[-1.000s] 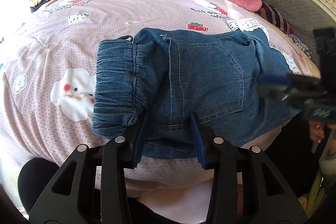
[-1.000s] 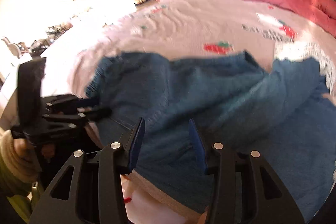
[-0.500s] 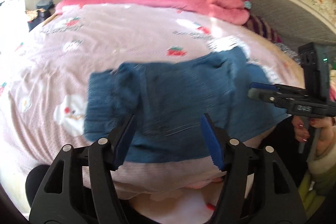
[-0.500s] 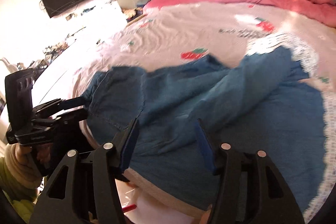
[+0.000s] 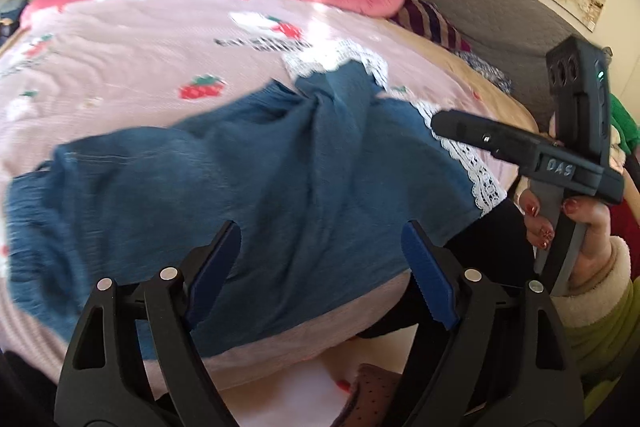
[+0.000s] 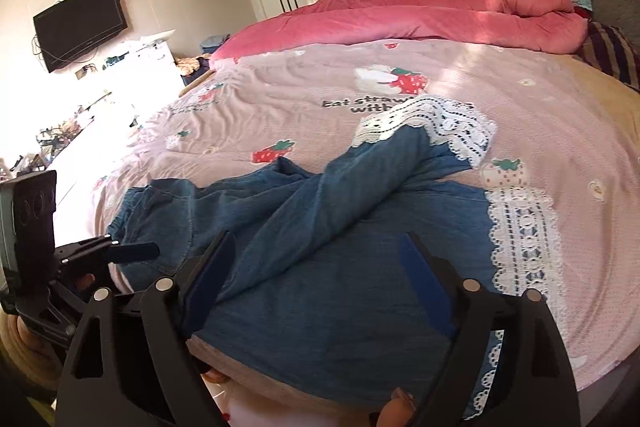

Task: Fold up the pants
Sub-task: 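Grasp the lace-trimmed leg hem with the right gripper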

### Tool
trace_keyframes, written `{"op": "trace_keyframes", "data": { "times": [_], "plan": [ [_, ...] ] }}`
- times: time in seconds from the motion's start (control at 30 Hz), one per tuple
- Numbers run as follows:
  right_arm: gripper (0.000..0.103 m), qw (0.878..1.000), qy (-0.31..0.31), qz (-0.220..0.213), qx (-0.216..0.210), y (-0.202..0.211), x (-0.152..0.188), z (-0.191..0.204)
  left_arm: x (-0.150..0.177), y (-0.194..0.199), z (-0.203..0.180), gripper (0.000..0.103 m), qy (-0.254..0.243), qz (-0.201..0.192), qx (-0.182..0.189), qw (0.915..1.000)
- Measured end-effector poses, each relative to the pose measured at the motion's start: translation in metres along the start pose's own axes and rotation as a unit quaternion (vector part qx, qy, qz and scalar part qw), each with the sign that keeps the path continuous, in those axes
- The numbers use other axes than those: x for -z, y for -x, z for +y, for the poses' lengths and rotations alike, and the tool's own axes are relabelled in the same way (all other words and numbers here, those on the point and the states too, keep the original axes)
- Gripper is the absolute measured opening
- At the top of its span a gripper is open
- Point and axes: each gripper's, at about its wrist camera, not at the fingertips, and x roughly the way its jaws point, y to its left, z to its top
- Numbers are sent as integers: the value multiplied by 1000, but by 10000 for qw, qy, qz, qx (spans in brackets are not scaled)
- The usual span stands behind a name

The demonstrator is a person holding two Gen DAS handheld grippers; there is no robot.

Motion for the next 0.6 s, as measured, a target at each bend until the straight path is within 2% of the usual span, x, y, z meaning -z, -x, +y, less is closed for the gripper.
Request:
{"op": "trace_keyframes", "data": {
  "times": [0.2,0.27,0.33,0.37,0.43,0.5,0.6],
  "plan": [
    [91,9994,99,101,302,-10,-17,-7,-22,-44,-1,75,33,338,423,9985],
    [91,9992,198,149,314,-16,-28,-6,-32,-57,0,71,75,470,504,9976],
    [91,9987,317,187,361,-23,-39,-4,-38,-69,3,58,181,647,574,9961],
    [91,9984,403,230,333,-28,-45,-4,-41,-73,4,55,244,685,576,9957],
    [91,9975,483,357,375,-43,-60,-6,-43,-78,6,41,346,577,612,9959],
    [91,9968,501,521,352,-58,-74,-9,-41,-80,11,32,474,482,689,9953],
    [91,9940,726,763,279,-83,-98,-6,-39,-82,19,26,581,461,864,9935]
  ]
}}
